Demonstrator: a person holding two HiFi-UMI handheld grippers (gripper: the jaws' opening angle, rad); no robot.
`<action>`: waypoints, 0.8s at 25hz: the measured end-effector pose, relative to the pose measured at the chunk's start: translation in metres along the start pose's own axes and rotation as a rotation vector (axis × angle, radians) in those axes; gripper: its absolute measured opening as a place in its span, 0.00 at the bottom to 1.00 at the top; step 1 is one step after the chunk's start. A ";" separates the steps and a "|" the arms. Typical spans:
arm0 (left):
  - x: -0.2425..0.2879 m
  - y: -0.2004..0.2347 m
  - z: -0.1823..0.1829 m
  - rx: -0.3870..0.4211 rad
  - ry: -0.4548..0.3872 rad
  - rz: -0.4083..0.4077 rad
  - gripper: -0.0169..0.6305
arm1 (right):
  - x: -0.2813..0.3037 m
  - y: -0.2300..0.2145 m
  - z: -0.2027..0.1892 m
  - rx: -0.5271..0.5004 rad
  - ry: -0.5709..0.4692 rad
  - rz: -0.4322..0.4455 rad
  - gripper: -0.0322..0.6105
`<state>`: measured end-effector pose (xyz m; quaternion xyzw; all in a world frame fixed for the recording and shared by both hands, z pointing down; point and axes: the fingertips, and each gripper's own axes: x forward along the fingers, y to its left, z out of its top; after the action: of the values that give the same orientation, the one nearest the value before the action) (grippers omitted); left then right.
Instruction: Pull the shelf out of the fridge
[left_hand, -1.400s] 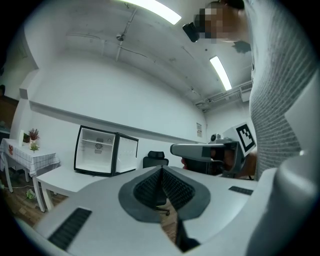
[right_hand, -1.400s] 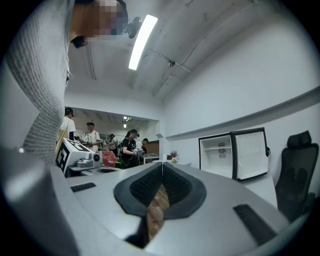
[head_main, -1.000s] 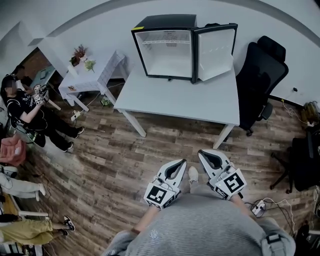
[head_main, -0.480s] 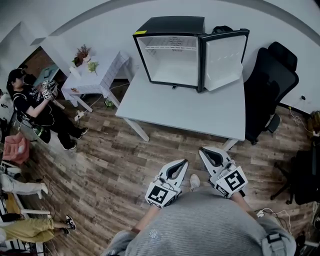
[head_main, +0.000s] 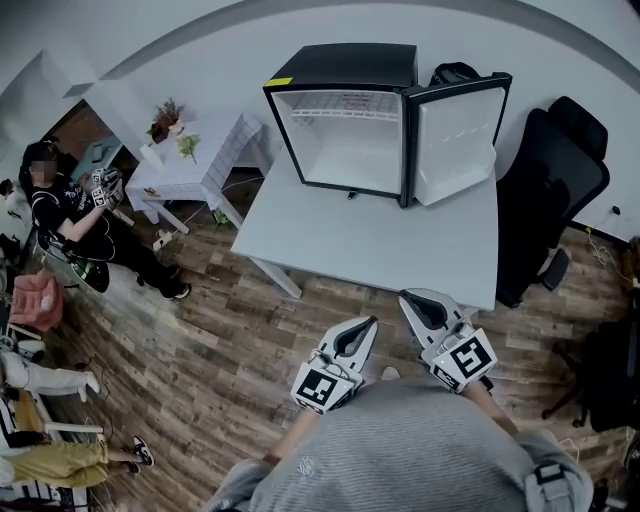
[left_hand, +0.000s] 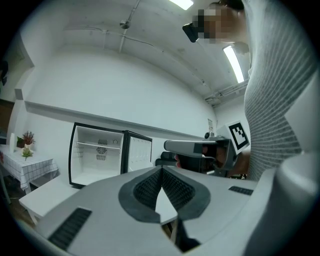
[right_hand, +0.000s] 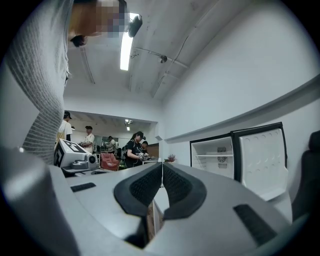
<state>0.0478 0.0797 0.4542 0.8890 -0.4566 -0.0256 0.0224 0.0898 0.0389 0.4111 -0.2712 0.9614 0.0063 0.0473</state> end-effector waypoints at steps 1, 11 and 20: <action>0.006 0.005 0.001 -0.002 -0.002 0.005 0.04 | 0.004 -0.005 0.001 -0.004 -0.001 0.005 0.07; 0.046 0.039 -0.003 -0.012 0.013 0.049 0.04 | 0.032 -0.045 -0.009 0.014 0.028 0.037 0.07; 0.062 0.055 0.004 -0.010 0.009 0.050 0.04 | 0.050 -0.070 -0.014 0.029 0.028 0.010 0.07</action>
<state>0.0392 -0.0029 0.4522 0.8774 -0.4783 -0.0234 0.0294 0.0822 -0.0474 0.4213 -0.2655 0.9633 -0.0113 0.0379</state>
